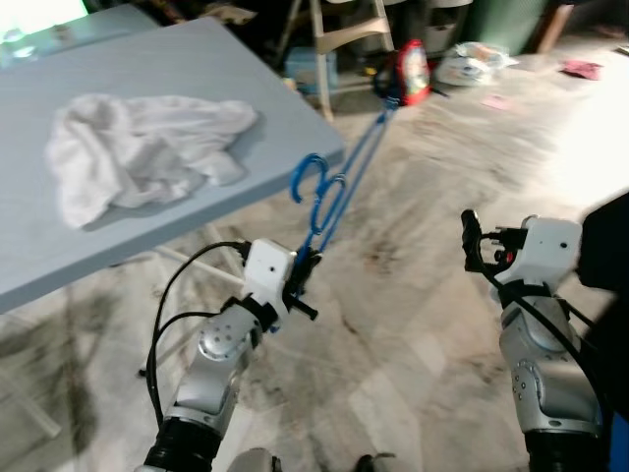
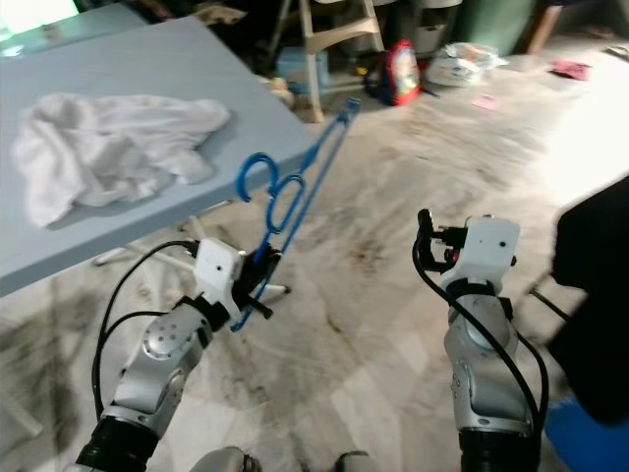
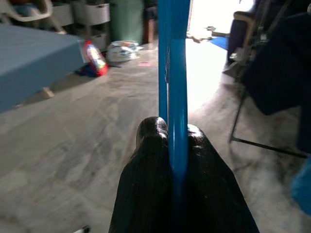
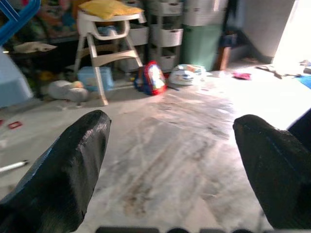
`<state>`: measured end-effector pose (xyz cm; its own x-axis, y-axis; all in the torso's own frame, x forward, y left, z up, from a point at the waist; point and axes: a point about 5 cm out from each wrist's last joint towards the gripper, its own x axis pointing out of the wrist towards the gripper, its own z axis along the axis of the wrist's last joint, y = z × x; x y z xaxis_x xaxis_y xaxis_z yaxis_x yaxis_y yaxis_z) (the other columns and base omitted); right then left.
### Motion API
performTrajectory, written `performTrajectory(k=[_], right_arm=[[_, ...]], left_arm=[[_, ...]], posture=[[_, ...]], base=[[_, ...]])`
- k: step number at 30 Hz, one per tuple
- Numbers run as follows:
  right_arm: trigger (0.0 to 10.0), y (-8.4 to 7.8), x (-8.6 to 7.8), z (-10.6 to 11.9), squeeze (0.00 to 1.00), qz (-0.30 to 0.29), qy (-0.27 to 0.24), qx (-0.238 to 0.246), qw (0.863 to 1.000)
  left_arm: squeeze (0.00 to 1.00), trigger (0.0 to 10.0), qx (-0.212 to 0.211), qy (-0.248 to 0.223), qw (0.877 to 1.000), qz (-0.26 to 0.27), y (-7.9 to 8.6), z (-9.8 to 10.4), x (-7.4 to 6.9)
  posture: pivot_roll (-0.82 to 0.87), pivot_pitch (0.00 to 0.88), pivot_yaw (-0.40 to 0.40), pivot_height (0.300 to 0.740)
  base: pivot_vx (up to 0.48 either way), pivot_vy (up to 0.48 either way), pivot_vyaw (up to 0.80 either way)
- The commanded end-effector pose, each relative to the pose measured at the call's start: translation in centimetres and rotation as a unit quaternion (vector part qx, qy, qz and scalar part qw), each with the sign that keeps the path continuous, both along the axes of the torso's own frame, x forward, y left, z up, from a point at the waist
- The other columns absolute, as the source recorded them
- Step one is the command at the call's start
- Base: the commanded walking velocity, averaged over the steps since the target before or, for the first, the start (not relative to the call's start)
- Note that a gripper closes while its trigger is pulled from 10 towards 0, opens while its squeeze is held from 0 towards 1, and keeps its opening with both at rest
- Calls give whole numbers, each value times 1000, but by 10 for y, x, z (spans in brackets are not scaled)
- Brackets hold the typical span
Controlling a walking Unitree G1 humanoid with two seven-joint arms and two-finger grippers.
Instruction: Hang hanger
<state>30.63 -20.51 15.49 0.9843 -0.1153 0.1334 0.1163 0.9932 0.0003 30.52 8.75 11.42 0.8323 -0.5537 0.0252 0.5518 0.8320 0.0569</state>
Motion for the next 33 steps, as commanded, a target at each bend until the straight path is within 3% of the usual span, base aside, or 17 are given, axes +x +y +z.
performTrajectory(k=[1,11,33], right_arm=[[10000,2,-1,-3,0,6,9,3,1000],[10000,3,0,-5,0,9,16,6,1000],[10000,4,0,-6,0,12,21,3,1000]], left_arm=[[0,10000,0,19,999,28,8,-4,2],[0,10000,-10,50,998,31,7,-10,1],[0,10000,-4,50,998,23,7,-10,-1]], posture=[[21,168,28,740],[24,164,24,740],[23,166,21,740]], base=[[0,0,0],[0,0,0],[0,348,-777]])
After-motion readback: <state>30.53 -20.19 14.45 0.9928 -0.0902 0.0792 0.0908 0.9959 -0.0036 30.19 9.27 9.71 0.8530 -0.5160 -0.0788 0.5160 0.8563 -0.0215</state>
